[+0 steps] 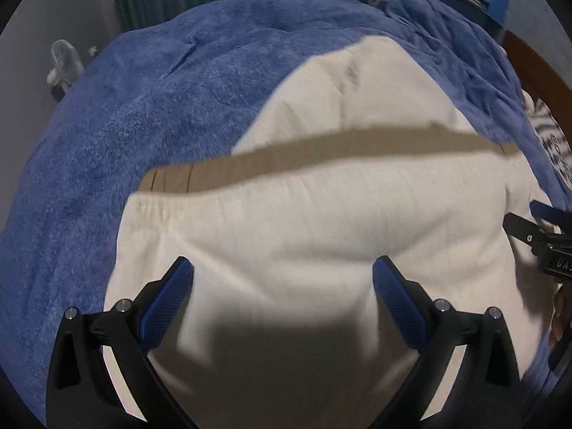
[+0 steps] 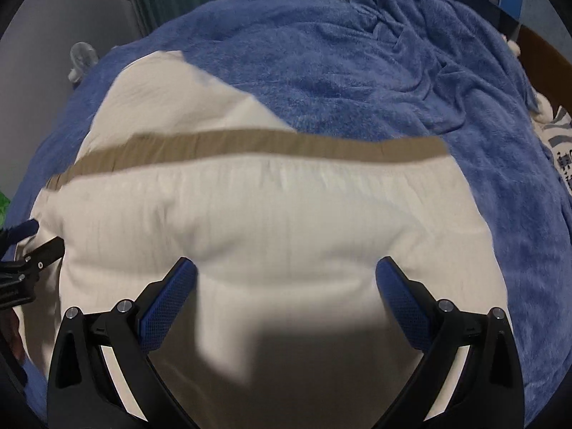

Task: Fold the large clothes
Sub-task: 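Press the folded jacket flat along the brown hem with both grippers, then lift both grippers and move them over the folded jacket to smooth it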

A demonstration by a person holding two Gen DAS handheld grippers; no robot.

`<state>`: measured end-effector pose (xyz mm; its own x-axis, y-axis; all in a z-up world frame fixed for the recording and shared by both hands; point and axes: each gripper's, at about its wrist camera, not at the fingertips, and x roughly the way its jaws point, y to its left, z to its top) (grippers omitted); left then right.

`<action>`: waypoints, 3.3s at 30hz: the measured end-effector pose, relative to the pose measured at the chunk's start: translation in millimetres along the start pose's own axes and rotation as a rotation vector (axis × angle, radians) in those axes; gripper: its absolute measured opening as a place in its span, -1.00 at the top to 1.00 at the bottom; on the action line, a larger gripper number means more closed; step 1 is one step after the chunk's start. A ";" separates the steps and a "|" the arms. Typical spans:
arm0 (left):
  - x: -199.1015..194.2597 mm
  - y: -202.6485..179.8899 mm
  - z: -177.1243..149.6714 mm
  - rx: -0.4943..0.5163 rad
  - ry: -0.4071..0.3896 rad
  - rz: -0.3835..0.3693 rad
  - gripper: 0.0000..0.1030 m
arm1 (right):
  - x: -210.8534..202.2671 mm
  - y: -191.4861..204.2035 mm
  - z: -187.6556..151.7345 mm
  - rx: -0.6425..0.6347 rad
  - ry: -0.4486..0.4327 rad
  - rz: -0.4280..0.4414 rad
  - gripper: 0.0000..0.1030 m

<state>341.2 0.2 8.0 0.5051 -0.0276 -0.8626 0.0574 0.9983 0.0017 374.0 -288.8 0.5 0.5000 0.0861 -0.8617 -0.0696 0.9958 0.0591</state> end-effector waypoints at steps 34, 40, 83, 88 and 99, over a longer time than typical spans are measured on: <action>81.5 16.4 10.9 -0.034 0.147 -0.047 -0.89 | 76.6 1.1 -2.0 0.031 0.108 -0.030 -0.90; 86.0 17.8 8.4 -0.042 0.132 -0.057 -0.89 | 76.1 0.3 -4.0 0.035 0.079 -0.035 -0.90; 20.8 10.5 -46.3 -0.068 -0.090 -0.009 -0.88 | 47.0 -2.8 -34.0 0.057 -0.145 -0.014 -0.87; -37.0 -11.3 -84.0 -0.017 -0.151 -0.129 -0.88 | -0.8 -1.5 -52.9 -0.012 -0.129 0.087 -0.87; -16.7 -41.2 -132.2 0.133 -0.047 -0.114 -0.89 | -23.3 -0.6 -123.2 -0.264 -0.109 0.017 -0.89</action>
<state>216.6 -33.8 -44.5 0.5285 -0.1458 -0.8363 0.2285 0.9732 -0.0252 256.1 -295.1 -41.5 0.5861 0.1194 -0.8014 -0.2936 0.9531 -0.0728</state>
